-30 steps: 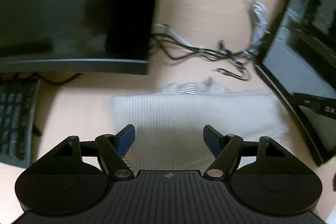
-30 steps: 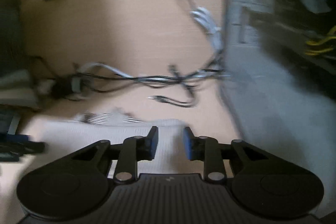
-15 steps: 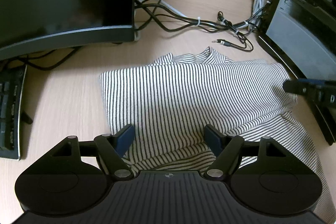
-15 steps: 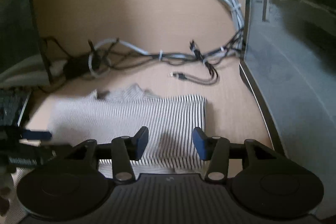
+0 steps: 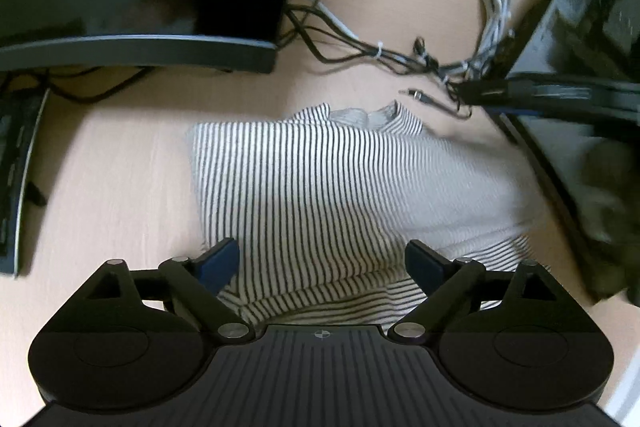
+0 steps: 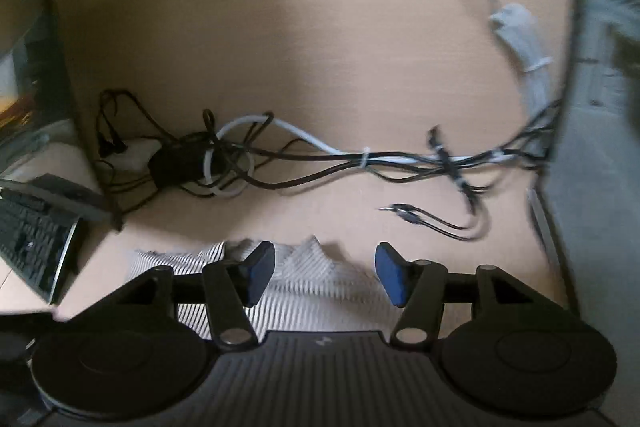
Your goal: Fold clothes
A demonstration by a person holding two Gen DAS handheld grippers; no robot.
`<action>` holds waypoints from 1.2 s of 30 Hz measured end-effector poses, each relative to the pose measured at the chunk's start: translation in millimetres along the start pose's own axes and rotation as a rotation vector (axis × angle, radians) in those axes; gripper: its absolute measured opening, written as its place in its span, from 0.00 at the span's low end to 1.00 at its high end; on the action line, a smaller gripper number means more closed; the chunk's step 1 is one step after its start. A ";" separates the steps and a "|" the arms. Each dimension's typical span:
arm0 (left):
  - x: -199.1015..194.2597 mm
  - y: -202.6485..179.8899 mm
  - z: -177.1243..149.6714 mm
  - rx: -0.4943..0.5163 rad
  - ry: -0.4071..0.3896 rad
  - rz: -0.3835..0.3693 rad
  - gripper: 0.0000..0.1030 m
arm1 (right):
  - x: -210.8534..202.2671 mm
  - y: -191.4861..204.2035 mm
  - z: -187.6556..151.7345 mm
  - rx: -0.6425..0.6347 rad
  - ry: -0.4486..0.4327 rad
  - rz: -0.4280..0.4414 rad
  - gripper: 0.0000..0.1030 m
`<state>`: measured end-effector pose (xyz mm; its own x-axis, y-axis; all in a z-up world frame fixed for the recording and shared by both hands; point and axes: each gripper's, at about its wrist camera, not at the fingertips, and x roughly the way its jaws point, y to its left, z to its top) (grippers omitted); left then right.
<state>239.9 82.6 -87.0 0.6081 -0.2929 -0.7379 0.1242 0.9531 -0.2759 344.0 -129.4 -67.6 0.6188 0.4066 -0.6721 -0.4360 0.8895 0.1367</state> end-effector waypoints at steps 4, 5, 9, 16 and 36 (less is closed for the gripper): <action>-30.4 13.8 -1.1 -0.053 -0.034 0.010 0.92 | 51.9 0.1 4.0 0.014 0.069 0.030 0.53; -38.1 17.6 -1.5 -0.064 -0.043 0.016 0.92 | 60.7 1.7 0.4 0.005 0.086 0.038 0.38; -56.0 39.4 -2.7 -0.137 -0.074 0.045 0.92 | 56.9 8.4 -7.7 -0.044 0.082 0.030 0.13; -88.8 82.8 20.1 -0.245 -0.172 0.028 0.93 | -84.5 -3.7 -35.8 0.024 -0.051 0.199 0.11; -73.3 -9.6 -36.9 0.258 0.126 -0.059 0.75 | -182.2 -11.7 -142.9 0.038 -0.026 0.012 0.43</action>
<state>165.3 92.1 -53.0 0.4934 -0.3401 -0.8005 0.3617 0.9173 -0.1668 142.9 -243.7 -50.7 0.6307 0.4221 -0.6513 -0.4184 0.8917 0.1727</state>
